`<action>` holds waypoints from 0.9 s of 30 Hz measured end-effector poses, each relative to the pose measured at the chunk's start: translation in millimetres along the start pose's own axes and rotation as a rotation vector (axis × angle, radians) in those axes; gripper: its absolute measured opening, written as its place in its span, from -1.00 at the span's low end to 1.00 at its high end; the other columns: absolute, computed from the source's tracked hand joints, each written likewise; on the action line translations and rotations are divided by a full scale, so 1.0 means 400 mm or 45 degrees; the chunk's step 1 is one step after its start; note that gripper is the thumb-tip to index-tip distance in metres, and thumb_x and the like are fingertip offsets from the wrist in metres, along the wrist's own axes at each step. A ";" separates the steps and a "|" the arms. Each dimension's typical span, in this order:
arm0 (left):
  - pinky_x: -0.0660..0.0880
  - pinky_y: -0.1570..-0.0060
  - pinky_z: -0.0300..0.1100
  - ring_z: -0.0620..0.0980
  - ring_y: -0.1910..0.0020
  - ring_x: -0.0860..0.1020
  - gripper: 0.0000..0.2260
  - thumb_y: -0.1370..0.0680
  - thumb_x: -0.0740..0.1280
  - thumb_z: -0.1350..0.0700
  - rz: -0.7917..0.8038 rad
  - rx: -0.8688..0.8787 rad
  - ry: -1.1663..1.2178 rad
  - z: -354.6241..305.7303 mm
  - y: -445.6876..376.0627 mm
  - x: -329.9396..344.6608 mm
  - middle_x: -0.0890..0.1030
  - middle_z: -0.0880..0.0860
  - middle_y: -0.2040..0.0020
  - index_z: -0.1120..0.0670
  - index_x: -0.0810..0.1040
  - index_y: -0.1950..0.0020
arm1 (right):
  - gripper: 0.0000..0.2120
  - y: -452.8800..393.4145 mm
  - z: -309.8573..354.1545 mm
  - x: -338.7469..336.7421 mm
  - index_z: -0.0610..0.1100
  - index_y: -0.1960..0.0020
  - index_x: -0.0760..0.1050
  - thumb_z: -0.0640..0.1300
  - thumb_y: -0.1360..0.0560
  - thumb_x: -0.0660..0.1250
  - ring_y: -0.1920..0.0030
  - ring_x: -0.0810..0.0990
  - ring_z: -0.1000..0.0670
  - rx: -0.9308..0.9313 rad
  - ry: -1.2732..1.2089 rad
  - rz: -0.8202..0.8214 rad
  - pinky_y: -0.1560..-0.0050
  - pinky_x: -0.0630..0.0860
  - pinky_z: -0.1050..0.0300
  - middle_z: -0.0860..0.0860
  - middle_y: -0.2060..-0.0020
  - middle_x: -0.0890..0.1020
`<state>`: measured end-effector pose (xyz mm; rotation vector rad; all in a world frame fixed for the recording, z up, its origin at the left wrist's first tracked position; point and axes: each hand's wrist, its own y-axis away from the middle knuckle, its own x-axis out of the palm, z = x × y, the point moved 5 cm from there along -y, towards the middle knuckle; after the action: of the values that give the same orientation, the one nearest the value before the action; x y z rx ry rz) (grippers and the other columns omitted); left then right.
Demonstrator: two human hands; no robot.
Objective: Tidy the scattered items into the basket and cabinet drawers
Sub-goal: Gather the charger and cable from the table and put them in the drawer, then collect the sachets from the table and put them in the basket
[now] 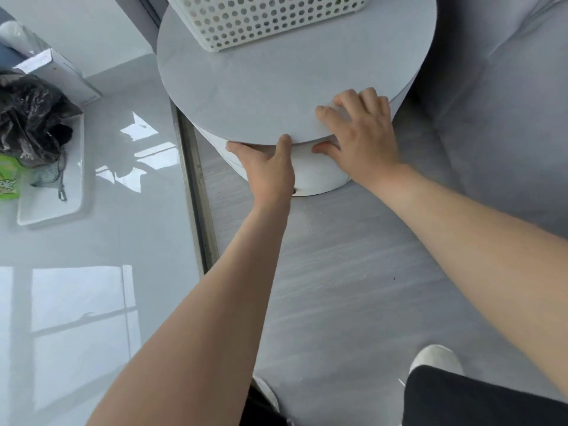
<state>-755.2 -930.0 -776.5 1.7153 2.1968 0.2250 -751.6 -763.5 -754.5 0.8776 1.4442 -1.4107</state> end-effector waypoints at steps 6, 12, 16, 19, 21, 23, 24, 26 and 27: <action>0.57 0.02 0.02 0.04 0.11 0.56 -0.59 -0.41 0.23 0.05 0.063 -0.129 -0.354 -0.075 0.099 -0.001 0.55 0.01 -0.07 0.04 0.30 -0.24 | -0.54 0.034 0.019 -0.091 -0.19 -0.30 0.40 -0.26 -0.41 0.31 -0.35 0.35 -0.20 0.202 -0.309 0.333 -0.32 0.31 -0.03 -0.14 -0.31 0.41; 0.39 -0.28 0.07 0.20 -0.38 0.36 -0.51 -0.50 0.20 0.17 0.437 0.081 -1.197 -0.315 0.316 0.034 0.37 0.16 -0.41 0.19 0.24 -0.43 | -0.67 0.251 -0.061 -0.387 -0.28 -0.09 0.51 -0.48 -0.36 0.23 -0.08 0.50 -0.22 1.006 -0.514 0.444 0.07 0.44 0.03 -0.19 -0.11 0.50; 0.38 -0.18 -0.03 0.18 -0.29 0.41 -0.59 -0.51 0.22 0.19 0.781 0.252 -1.472 -0.420 0.538 0.108 0.45 0.14 -0.26 0.20 0.31 -0.36 | -0.79 0.465 -0.143 -0.596 -0.26 -0.01 0.56 -0.40 -0.43 0.24 -0.03 0.54 -0.24 1.531 -0.515 0.533 0.08 0.39 0.08 -0.23 -0.06 0.54; 0.34 0.01 -0.12 0.18 -0.23 0.46 -0.59 -0.54 0.22 0.14 1.088 0.406 -1.694 -0.457 0.720 0.200 0.48 0.16 -0.24 0.17 0.33 -0.39 | -0.87 0.632 -0.182 -0.750 -0.28 0.04 0.55 -0.36 -0.48 0.24 -0.02 0.56 -0.25 1.783 -0.484 0.586 0.18 0.29 0.13 -0.24 0.00 0.60; 0.35 0.01 -0.13 0.17 -0.25 0.46 -0.56 -0.54 0.21 0.13 1.286 0.522 -1.781 -0.467 0.859 0.257 0.50 0.15 -0.26 0.15 0.32 -0.42 | -0.88 0.751 -0.201 -0.853 -0.29 0.09 0.54 -0.37 -0.47 0.23 0.02 0.58 -0.24 1.943 -0.473 0.551 0.20 0.32 0.12 -0.21 0.08 0.63; 0.42 -0.01 -0.10 0.16 -0.24 0.49 -0.55 -0.54 0.20 0.13 1.440 0.615 -1.845 -0.467 0.997 0.310 0.53 0.13 -0.23 0.13 0.31 -0.44 | -0.85 0.870 -0.215 -0.940 -0.25 0.11 0.56 -0.36 -0.45 0.23 0.10 0.63 -0.21 2.128 -0.497 0.447 0.18 0.47 0.14 -0.14 0.16 0.64; 0.46 0.02 -0.10 0.15 -0.19 0.51 -0.55 -0.55 0.19 0.12 1.505 0.673 -1.883 -0.468 1.072 0.336 0.56 0.11 -0.18 0.12 0.32 -0.44 | -0.86 0.930 -0.222 -0.980 -0.21 0.13 0.56 -0.35 -0.43 0.24 0.16 0.65 -0.20 2.212 -0.535 0.382 0.15 0.56 0.10 -0.10 0.19 0.64; 0.46 0.20 -0.13 0.11 -0.02 0.56 -0.61 -0.55 0.18 0.13 1.628 0.767 -1.928 -0.463 1.207 0.375 0.60 0.09 -0.01 0.11 0.35 -0.38 | -0.94 1.031 -0.232 -1.045 -0.18 0.16 0.54 -0.26 -0.46 0.29 0.24 0.64 -0.18 2.326 -0.589 0.299 0.17 0.60 0.04 -0.08 0.24 0.63; 0.45 0.28 -0.14 0.09 0.07 0.56 -0.64 -0.54 0.18 0.14 1.692 0.805 -1.945 -0.454 1.283 0.392 0.60 0.08 0.05 0.11 0.38 -0.34 | -0.91 1.089 -0.236 -1.083 -0.18 0.16 0.53 -0.19 -0.50 0.30 0.24 0.61 -0.15 2.391 -0.607 0.275 0.21 0.56 0.07 -0.07 0.25 0.62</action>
<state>-388.1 -631.5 -464.9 2.0852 -0.1023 -1.1506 -210.6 -584.8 -505.6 1.4392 -0.7256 -2.3592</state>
